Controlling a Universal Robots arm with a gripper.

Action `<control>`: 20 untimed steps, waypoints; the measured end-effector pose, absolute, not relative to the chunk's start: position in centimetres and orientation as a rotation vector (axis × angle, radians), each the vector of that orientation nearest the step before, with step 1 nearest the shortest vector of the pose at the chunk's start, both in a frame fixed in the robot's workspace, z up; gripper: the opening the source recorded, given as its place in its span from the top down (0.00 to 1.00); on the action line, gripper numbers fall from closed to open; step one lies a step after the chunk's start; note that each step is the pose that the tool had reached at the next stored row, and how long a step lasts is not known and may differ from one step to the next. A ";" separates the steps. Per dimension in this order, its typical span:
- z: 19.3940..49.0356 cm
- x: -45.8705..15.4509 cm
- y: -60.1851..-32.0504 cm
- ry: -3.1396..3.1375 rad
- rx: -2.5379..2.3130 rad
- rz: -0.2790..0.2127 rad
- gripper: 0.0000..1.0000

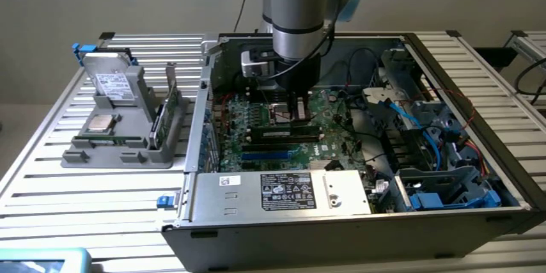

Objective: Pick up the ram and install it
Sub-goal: 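Insert the ram into the slot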

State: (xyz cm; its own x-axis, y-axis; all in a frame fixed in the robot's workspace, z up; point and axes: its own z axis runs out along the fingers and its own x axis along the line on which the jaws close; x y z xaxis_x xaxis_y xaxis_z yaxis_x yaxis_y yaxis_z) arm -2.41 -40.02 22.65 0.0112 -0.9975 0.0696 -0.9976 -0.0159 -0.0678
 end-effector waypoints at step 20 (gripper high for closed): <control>24.4 -1.8 -40.0 -2.202 2.234 0.152 0.78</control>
State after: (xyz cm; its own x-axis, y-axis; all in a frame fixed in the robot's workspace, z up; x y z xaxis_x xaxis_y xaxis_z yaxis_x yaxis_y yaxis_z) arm -1.83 -40.00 24.40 0.0120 -0.9975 0.0696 -0.9976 -0.0167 -0.0671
